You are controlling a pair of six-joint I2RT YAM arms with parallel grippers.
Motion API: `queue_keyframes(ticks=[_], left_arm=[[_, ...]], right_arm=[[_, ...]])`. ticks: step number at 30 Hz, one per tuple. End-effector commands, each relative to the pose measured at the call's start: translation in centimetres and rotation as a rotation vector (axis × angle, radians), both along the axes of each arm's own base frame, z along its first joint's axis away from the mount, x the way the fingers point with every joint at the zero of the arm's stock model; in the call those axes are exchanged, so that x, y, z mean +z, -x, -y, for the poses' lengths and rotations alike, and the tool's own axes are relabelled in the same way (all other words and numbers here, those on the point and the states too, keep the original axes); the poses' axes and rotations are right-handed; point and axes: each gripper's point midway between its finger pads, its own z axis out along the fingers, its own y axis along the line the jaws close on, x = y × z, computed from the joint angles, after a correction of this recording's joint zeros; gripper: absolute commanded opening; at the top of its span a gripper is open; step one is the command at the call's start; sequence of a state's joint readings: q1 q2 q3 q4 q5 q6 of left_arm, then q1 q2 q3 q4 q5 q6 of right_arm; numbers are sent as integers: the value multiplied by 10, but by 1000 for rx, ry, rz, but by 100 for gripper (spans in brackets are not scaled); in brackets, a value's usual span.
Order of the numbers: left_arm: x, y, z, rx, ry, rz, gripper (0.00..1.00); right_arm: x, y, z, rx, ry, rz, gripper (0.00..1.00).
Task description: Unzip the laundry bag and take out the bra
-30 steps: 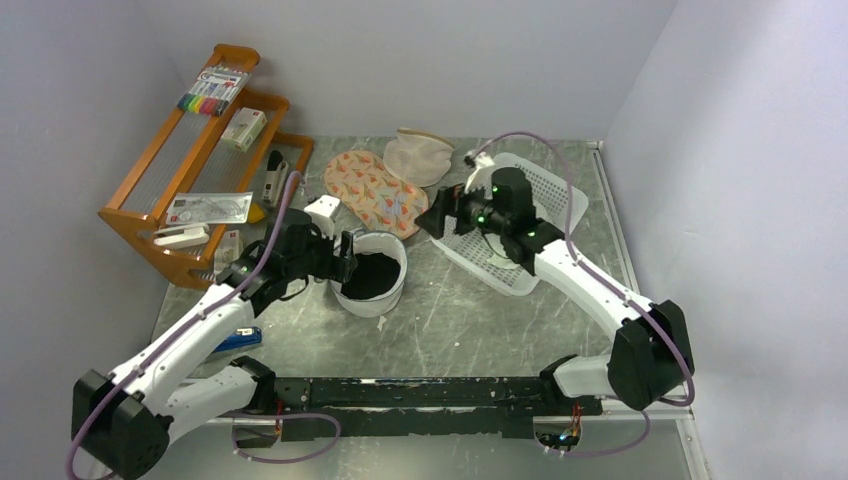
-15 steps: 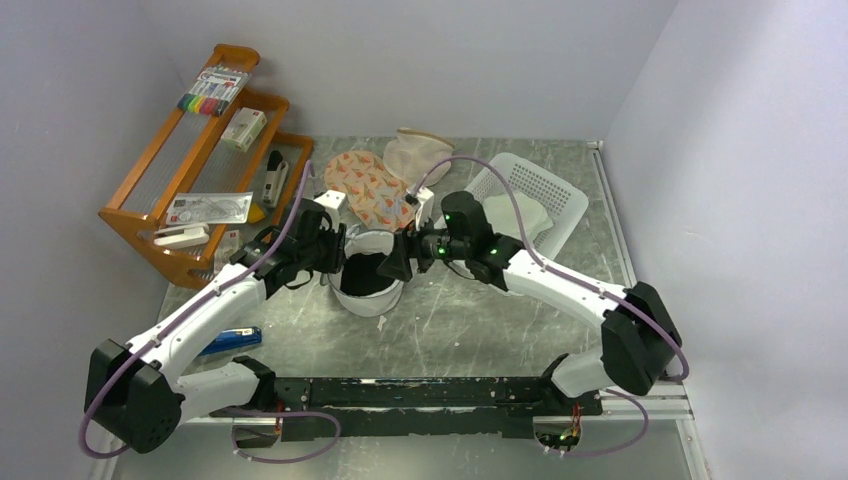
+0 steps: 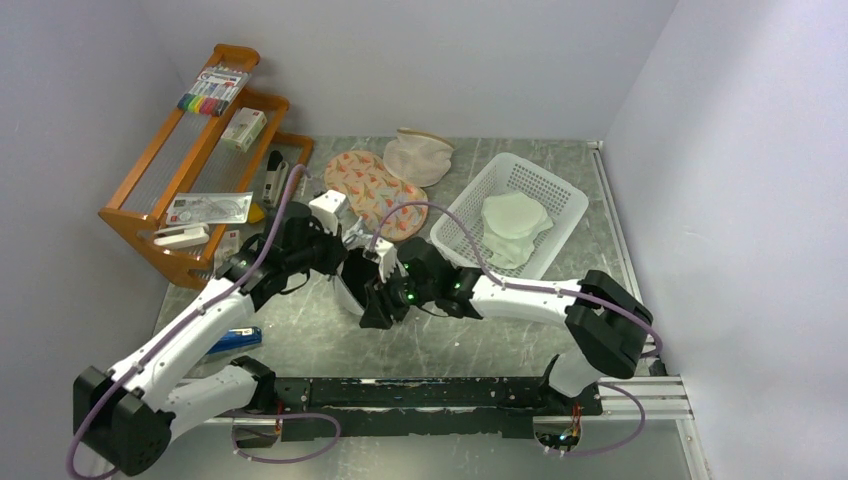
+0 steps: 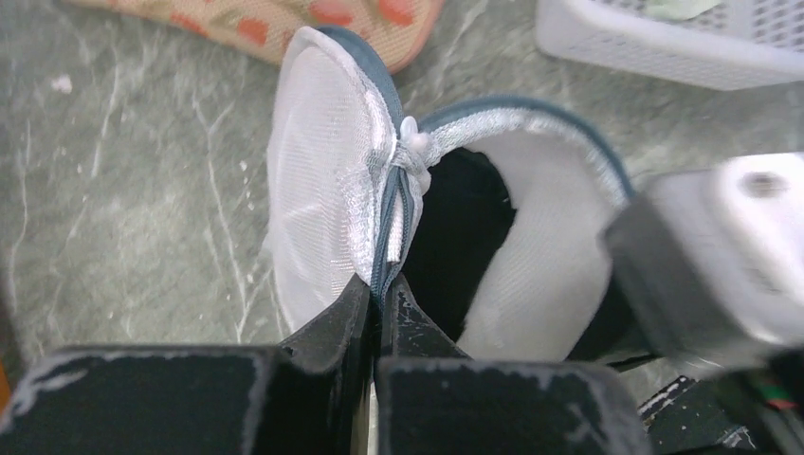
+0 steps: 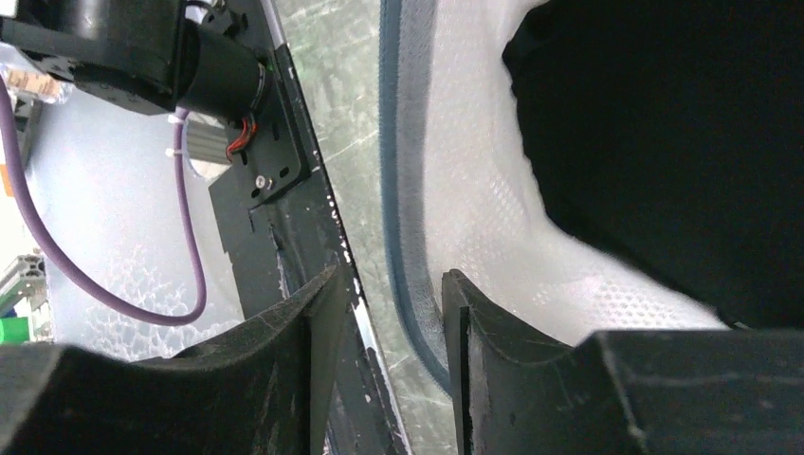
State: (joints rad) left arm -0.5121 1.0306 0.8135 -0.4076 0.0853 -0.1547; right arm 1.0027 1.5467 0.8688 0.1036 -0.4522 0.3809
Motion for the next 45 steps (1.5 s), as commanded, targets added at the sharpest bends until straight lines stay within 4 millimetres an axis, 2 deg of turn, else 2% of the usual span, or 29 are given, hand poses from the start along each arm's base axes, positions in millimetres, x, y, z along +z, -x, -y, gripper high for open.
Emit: queue_keyframes(ticks=[1, 4, 7, 12, 16, 19, 24, 33, 45], left_arm=[[37, 5, 21, -156, 112, 162, 7], [44, 13, 23, -215, 114, 214, 7], [48, 20, 22, -271, 98, 282, 7], [60, 29, 23, -314, 135, 381, 7], [61, 32, 25, -329, 143, 400, 7], [58, 32, 27, -340, 144, 385, 7], [56, 32, 30, -352, 152, 369, 7], [53, 33, 34, -364, 162, 349, 7], [52, 35, 37, -380, 172, 334, 7]], right_arm=[[-9, 2, -2, -21, -11, 2, 42], [-1, -5, -2, -64, -28, 23, 42], [19, -14, 0, -120, -77, 79, 44], [65, -30, 8, -208, -182, 195, 55], [81, -45, 16, -309, -208, 244, 63], [77, -62, 20, -407, -166, 253, 63], [68, -83, 18, -517, -126, 244, 56], [61, -115, 24, -712, -77, 254, 59], [34, -131, 18, -807, 33, 259, 69]])
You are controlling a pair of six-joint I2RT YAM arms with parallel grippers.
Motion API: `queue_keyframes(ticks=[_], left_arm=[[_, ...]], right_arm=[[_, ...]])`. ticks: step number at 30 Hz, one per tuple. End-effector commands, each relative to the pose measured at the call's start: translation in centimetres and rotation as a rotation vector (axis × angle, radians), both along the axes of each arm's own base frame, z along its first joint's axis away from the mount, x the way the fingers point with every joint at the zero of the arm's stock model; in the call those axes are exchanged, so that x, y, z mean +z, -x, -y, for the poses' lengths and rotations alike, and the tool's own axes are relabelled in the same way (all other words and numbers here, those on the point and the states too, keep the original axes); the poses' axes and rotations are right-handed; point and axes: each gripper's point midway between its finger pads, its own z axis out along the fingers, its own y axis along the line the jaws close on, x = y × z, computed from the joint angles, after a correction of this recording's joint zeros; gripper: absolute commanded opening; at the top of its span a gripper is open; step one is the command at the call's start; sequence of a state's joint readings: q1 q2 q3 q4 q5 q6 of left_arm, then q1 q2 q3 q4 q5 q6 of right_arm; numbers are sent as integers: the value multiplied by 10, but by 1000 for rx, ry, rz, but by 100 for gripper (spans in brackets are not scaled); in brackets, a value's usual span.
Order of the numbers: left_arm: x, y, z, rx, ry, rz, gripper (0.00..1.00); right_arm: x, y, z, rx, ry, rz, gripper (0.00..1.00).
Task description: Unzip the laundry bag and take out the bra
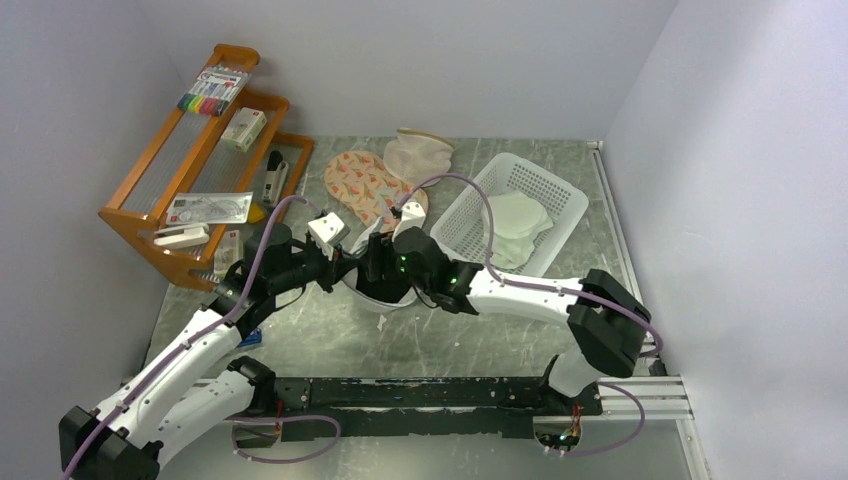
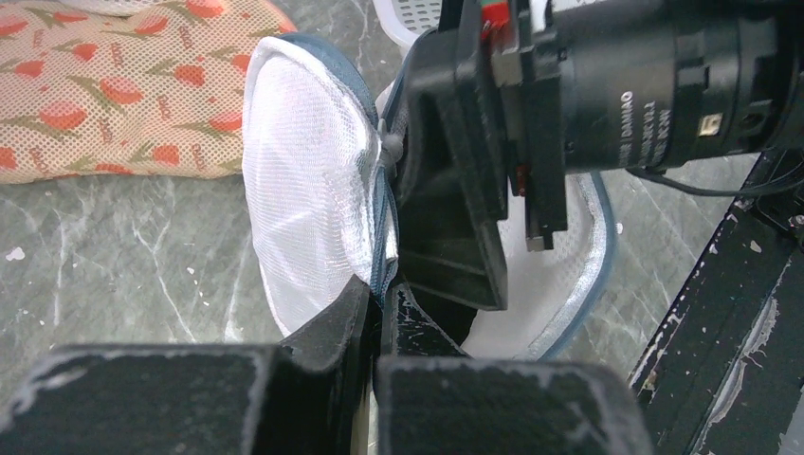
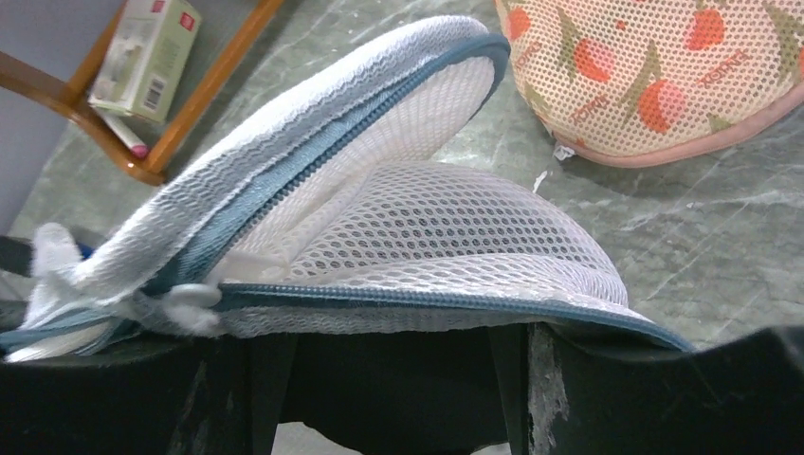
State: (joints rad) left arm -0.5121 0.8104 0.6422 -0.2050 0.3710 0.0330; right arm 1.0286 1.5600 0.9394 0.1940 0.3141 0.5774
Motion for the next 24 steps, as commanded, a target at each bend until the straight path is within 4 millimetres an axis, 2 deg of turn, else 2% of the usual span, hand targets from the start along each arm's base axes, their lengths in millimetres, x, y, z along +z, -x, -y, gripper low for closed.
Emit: queue_keyframes(ticks=[1, 6, 10, 14, 19, 23, 24], left_arm=[[22, 0, 10, -45, 56, 61, 7], [23, 0, 10, -47, 56, 65, 7], [23, 1, 10, -50, 58, 65, 7], [21, 3, 13, -66, 60, 54, 7], [21, 4, 15, -83, 65, 46, 7], [21, 6, 16, -91, 66, 43, 7], [20, 5, 16, -89, 64, 40, 7]], right_arm=[[-4, -10, 5, -83, 57, 17, 69], [-15, -17, 18, -131, 131, 50, 69], [-26, -20, 27, -146, 187, 87, 62], [-33, -24, 28, -139, 212, 117, 58], [-58, -29, 23, -150, 257, 106, 52], [-67, -32, 19, -151, 253, 115, 43], [-67, -33, 18, -151, 252, 121, 38]])
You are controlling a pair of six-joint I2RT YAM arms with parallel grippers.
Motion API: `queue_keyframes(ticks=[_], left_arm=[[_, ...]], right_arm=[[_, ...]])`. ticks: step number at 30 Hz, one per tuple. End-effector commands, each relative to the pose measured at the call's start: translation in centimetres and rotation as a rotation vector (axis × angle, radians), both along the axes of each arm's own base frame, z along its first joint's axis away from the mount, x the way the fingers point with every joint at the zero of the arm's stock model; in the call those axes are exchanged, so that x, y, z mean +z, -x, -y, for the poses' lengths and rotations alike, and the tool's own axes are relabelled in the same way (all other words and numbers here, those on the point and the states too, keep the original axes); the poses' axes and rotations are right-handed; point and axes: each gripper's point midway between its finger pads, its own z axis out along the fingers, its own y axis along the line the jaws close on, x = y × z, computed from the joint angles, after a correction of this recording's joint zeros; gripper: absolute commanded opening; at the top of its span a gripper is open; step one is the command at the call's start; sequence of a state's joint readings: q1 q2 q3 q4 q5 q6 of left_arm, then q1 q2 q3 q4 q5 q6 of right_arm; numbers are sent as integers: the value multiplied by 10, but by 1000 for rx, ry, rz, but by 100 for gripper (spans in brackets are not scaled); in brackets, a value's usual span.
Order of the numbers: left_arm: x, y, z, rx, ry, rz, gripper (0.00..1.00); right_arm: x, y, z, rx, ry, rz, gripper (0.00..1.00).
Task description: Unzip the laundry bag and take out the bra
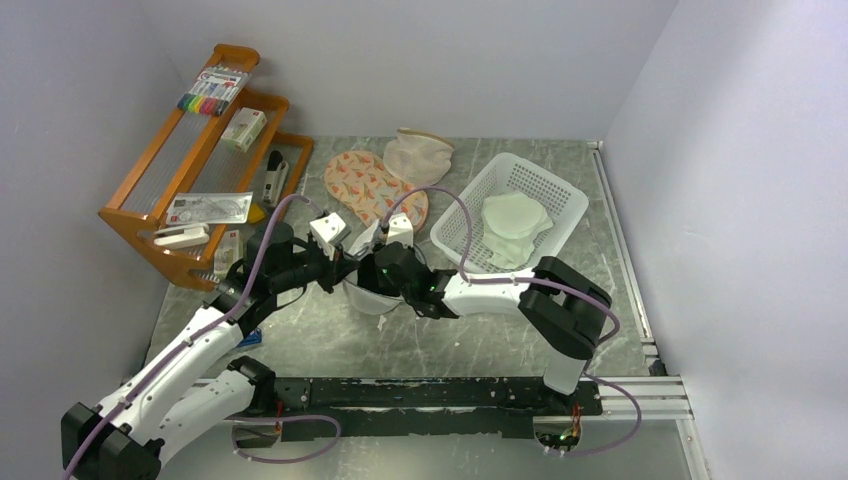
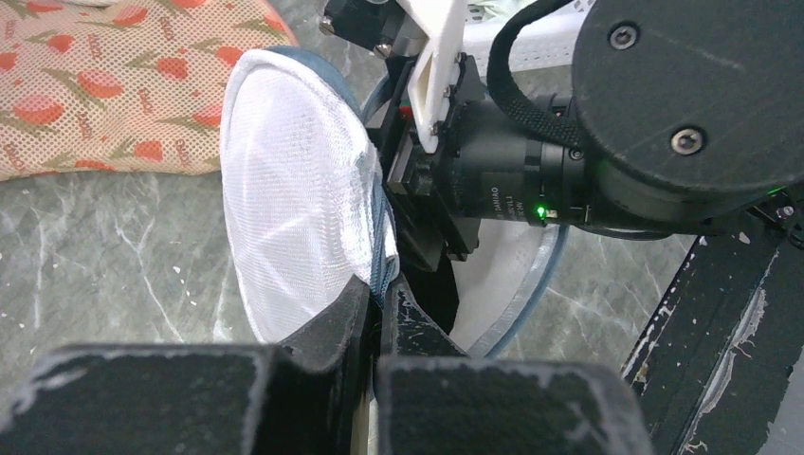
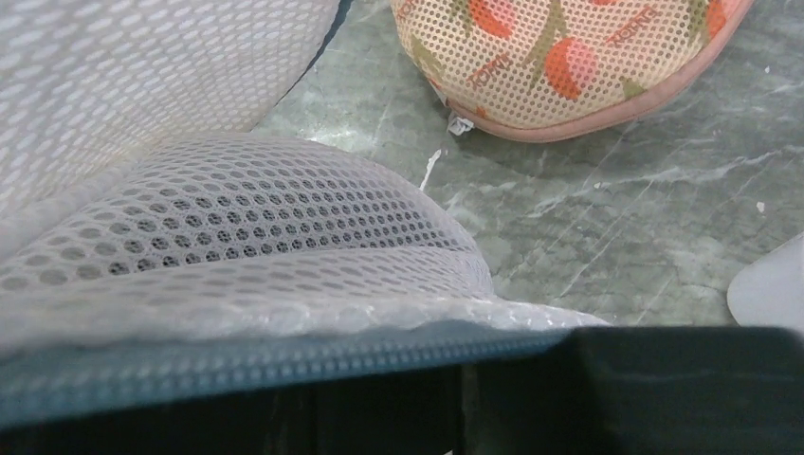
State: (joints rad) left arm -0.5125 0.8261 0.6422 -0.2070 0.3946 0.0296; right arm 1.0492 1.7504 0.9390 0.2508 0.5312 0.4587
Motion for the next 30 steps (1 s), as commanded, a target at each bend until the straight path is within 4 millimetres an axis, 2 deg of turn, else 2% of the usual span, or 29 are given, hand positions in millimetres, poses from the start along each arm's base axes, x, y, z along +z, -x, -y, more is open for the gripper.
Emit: queue_keyframes(ticks=[1, 7, 13, 23, 30], left_arm=[[23, 2, 13, -65, 62, 60, 7], [14, -5, 10, -26, 30, 25, 7], [1, -16, 3, 36, -28, -18, 7], [-2, -17, 3, 40, -37, -29, 7], [-9, -18, 4, 42, -54, -67, 7]], right_arm=[[2, -9, -1, -23, -3, 51, 31], [26, 5, -18, 120, -70, 74, 0], [50, 28, -24, 250, -148, 67, 0], [92, 47, -23, 310, -271, 62, 0], [138, 54, -18, 329, -354, 100, 0]])
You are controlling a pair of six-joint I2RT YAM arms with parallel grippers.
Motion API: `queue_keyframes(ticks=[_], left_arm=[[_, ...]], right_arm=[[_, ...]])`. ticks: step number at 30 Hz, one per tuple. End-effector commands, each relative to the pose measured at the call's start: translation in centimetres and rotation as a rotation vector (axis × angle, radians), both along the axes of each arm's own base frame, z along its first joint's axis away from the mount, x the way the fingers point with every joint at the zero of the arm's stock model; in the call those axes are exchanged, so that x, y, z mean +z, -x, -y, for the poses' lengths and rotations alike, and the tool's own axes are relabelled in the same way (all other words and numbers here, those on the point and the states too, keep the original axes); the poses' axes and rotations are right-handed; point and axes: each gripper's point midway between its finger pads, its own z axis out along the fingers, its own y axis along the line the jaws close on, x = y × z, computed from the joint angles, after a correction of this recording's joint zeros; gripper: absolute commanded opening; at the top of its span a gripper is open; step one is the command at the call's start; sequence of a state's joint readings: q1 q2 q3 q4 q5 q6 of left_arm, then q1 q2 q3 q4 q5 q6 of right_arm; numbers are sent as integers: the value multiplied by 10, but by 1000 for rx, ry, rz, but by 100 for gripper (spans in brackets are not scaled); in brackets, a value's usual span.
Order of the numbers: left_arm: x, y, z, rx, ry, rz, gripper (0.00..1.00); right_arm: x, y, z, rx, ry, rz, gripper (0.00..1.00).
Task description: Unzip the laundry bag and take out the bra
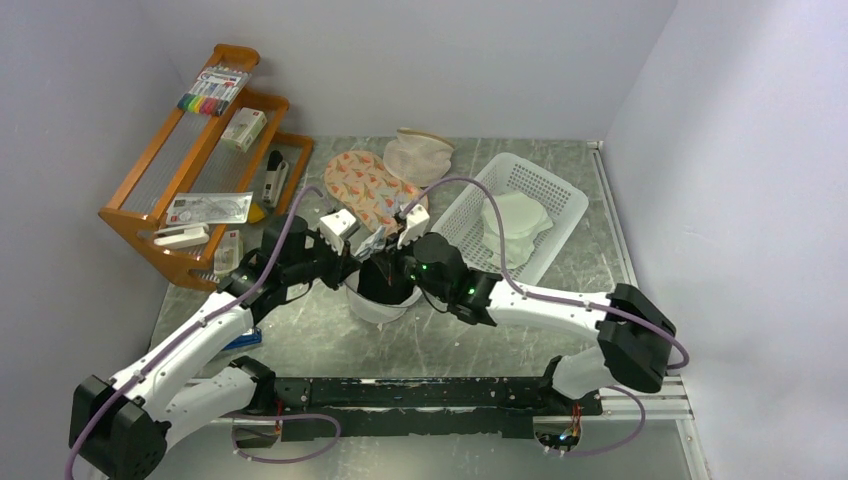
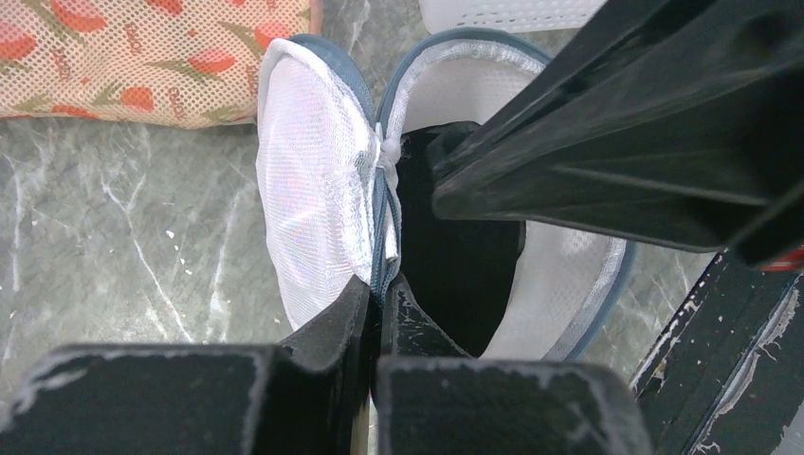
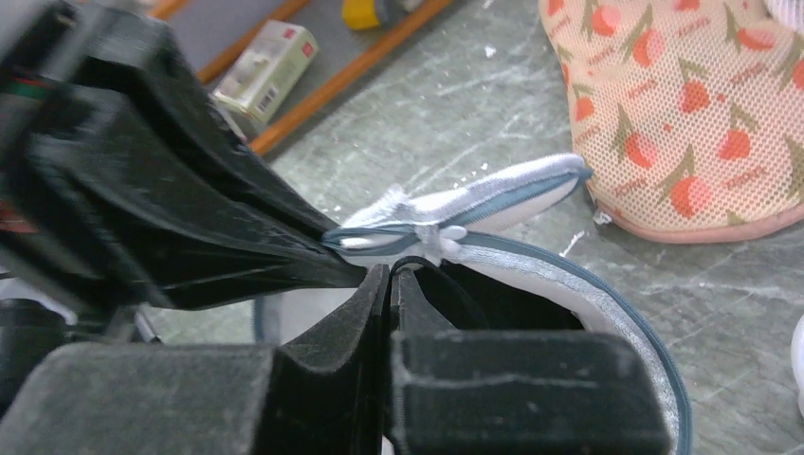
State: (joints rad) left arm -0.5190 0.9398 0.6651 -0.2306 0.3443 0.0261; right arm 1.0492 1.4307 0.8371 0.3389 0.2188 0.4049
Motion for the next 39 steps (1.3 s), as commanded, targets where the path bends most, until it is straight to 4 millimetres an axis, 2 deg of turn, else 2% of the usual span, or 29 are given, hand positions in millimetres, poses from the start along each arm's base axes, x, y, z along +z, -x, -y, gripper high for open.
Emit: queue_keyframes(ticks=[1, 16, 18, 25, 39], left_arm=[[17, -8, 5, 6, 13, 18, 7], [14, -10, 2, 21, -7, 4, 9], [14, -10, 3, 18, -7, 1, 10], [15, -9, 3, 17, -4, 4, 10], [11, -6, 7, -6, 0, -27, 14]], right_arm=[[37, 8, 2, 23, -84, 23, 0], [145, 10, 11, 15, -255, 142, 0], [170, 11, 11, 22, -296, 168, 0], [225, 15, 20, 22, -376, 243, 0], [299, 12, 39, -33, -448, 375, 0]])
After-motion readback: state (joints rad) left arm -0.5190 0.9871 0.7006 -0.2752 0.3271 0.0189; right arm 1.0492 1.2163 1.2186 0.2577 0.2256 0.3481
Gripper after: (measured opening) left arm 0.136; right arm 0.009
